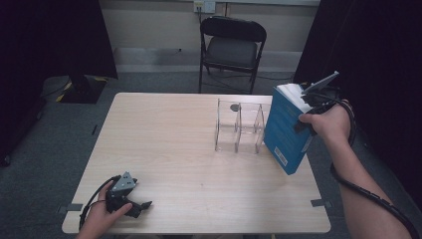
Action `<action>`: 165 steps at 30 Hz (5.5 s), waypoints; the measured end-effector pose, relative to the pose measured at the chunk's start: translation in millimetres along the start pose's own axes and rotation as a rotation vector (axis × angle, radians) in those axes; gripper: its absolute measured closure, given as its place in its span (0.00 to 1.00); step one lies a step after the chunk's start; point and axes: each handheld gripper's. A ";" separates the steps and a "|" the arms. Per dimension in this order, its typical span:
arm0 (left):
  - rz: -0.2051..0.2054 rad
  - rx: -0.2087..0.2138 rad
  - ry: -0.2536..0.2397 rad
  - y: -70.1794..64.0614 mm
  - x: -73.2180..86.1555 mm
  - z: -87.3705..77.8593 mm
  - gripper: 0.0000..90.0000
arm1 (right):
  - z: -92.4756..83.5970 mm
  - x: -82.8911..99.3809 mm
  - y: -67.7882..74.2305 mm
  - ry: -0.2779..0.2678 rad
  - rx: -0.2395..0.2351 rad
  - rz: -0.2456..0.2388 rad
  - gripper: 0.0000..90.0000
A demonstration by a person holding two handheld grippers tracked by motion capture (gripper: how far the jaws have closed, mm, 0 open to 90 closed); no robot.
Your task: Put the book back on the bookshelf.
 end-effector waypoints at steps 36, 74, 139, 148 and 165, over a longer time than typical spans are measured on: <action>-0.001 0.000 0.000 -0.1 0.1 -0.1 0.00 | 15.7 -7.8 -5.7 -0.023 -0.017 0.071 0.69; 0.009 -0.002 -0.002 0.5 0.3 -0.4 0.00 | 21.2 34.2 4.7 -0.041 -0.049 0.078 0.65; 0.000 0.001 -0.002 0.1 0.2 0.0 0.00 | 25.4 -50.0 -5.4 -0.106 0.001 0.149 0.68; 0.011 -0.002 0.001 0.9 -0.1 -0.3 0.00 | 34.5 -56.3 -6.5 -0.125 0.001 0.151 0.68; 0.016 -0.004 0.000 1.4 -0.4 -0.2 0.00 | 54.6 -61.2 -5.9 -0.152 0.011 0.161 0.68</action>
Point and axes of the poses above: each handheld gripper's, and its own axes: z roughly forward along the jaws, x roughly out of its underside, y roughly to its left, and after that the axes turned 1 degree about z, right-handed
